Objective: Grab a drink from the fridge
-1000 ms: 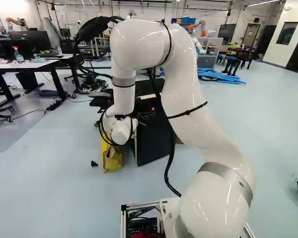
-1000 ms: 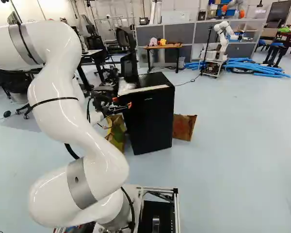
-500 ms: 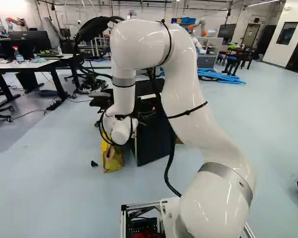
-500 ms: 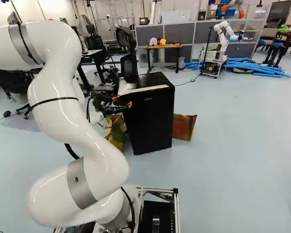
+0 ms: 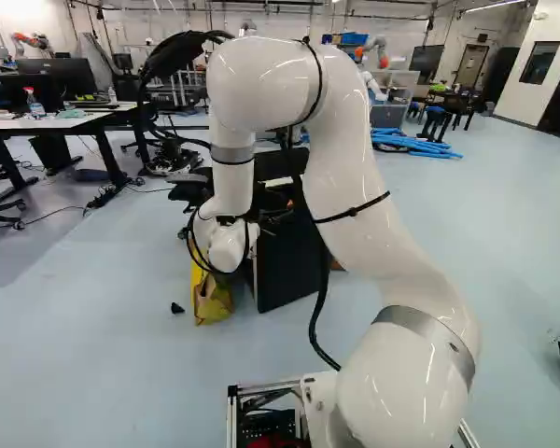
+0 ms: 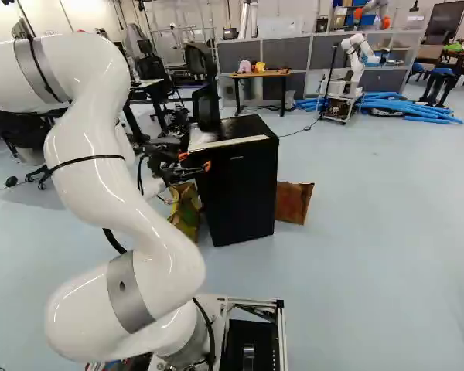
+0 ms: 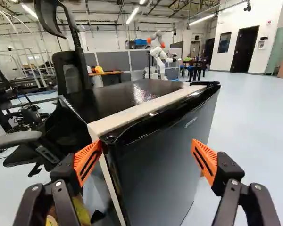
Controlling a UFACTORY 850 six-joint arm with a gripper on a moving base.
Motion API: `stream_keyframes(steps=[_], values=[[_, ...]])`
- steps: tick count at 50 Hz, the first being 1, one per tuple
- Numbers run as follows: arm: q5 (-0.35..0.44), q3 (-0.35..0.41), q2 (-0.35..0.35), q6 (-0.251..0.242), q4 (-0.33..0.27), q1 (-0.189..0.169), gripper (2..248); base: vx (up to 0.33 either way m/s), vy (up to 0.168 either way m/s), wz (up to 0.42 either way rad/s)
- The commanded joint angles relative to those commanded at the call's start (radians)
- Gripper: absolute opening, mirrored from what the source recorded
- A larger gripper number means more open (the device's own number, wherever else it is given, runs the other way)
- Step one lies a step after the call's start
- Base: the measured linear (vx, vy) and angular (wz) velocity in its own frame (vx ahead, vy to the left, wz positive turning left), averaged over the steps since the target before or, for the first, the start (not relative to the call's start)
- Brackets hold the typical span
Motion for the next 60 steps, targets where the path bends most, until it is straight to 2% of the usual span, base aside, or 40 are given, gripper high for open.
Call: stream_keyframes(steps=[41,60], values=[[0.014,0.003,0.002,0.000,0.042,0.001,247,0.000,0.000,0.000],[0.014,0.058,0.032,0.000,0.071,0.020,247,0.000,-0.001,-0.004]])
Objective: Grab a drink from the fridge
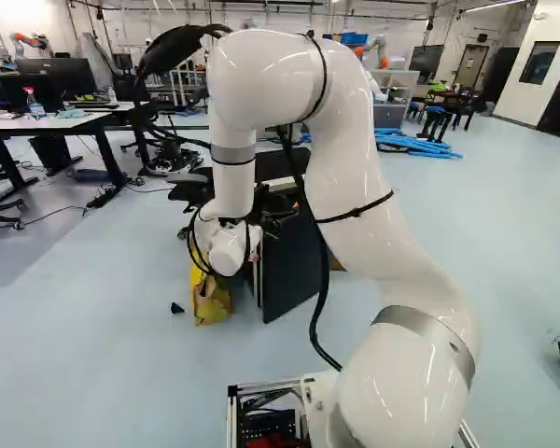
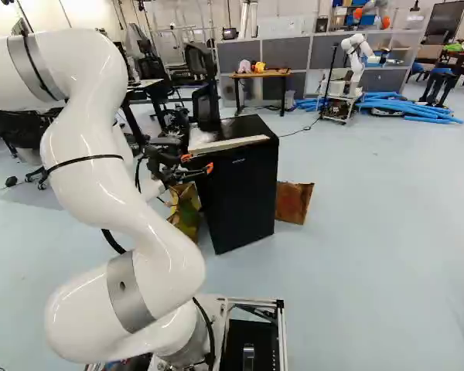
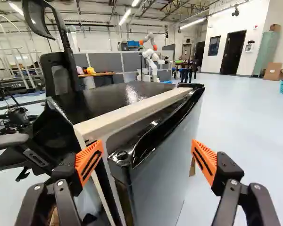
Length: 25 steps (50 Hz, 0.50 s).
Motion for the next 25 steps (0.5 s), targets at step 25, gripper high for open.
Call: stream_keyframes(steps=[25], values=[[0.000,0.124,0.066,0.000,0.042,0.052,247,0.000,0.000,0.000]])
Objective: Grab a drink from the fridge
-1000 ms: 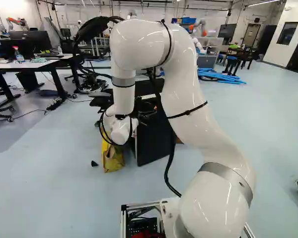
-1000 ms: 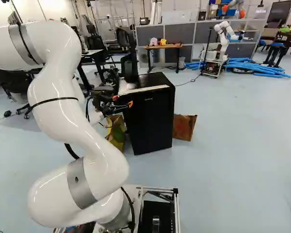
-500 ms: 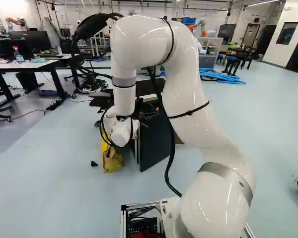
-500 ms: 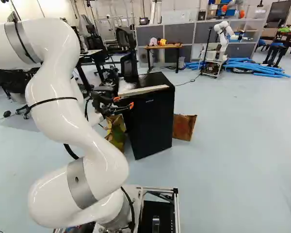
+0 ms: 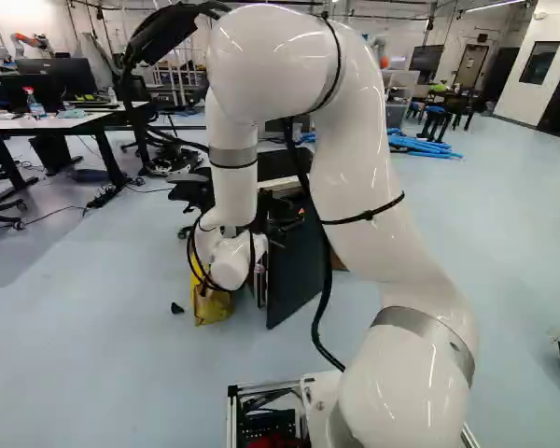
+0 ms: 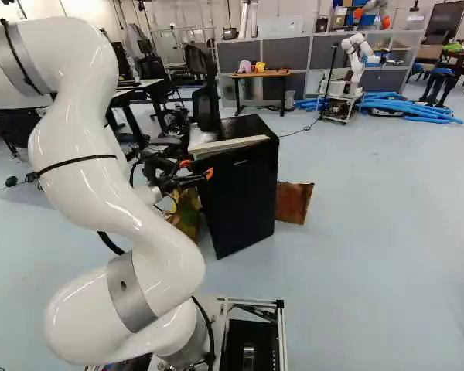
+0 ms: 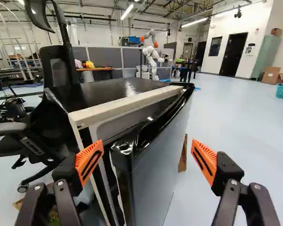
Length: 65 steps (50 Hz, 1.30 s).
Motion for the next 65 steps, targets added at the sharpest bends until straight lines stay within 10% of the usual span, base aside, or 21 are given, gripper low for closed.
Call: stream_keyframes(steps=[65], values=[[0.023,0.170,0.086,0.000,0.132,0.038,247,0.000,0.000,0.000]])
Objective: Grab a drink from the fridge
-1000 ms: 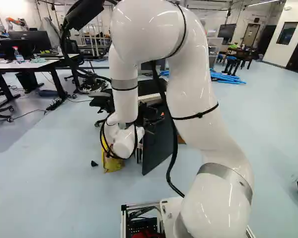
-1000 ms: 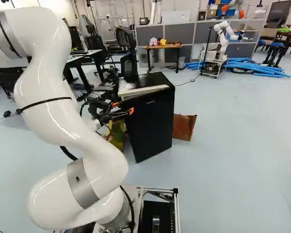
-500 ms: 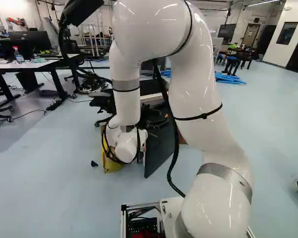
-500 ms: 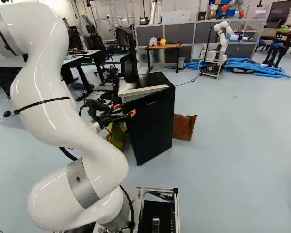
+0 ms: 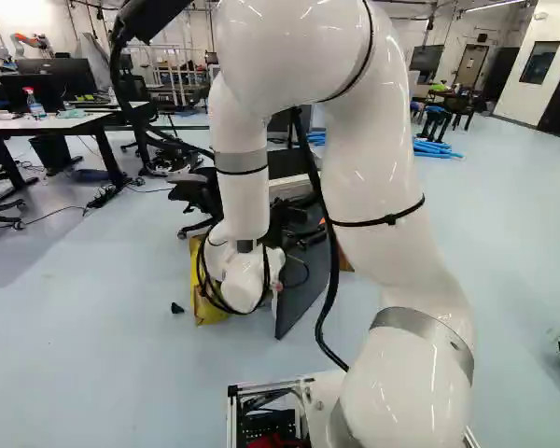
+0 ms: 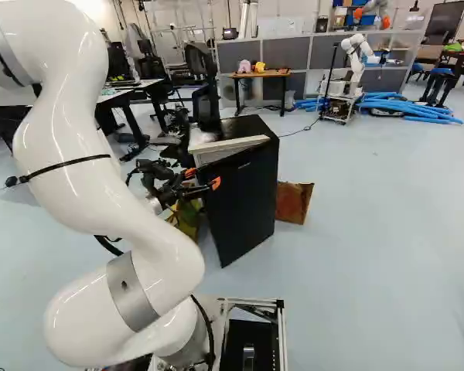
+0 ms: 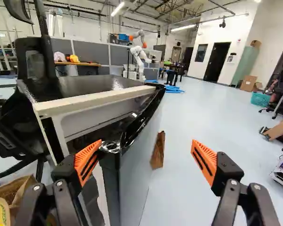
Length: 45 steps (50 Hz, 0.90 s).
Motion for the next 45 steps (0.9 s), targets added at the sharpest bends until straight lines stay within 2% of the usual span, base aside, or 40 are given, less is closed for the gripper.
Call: stream_keyframes(steps=[45], values=[[0.000,0.087,0.037,0.000,0.125,-0.024,247,0.000,0.000,0.000]])
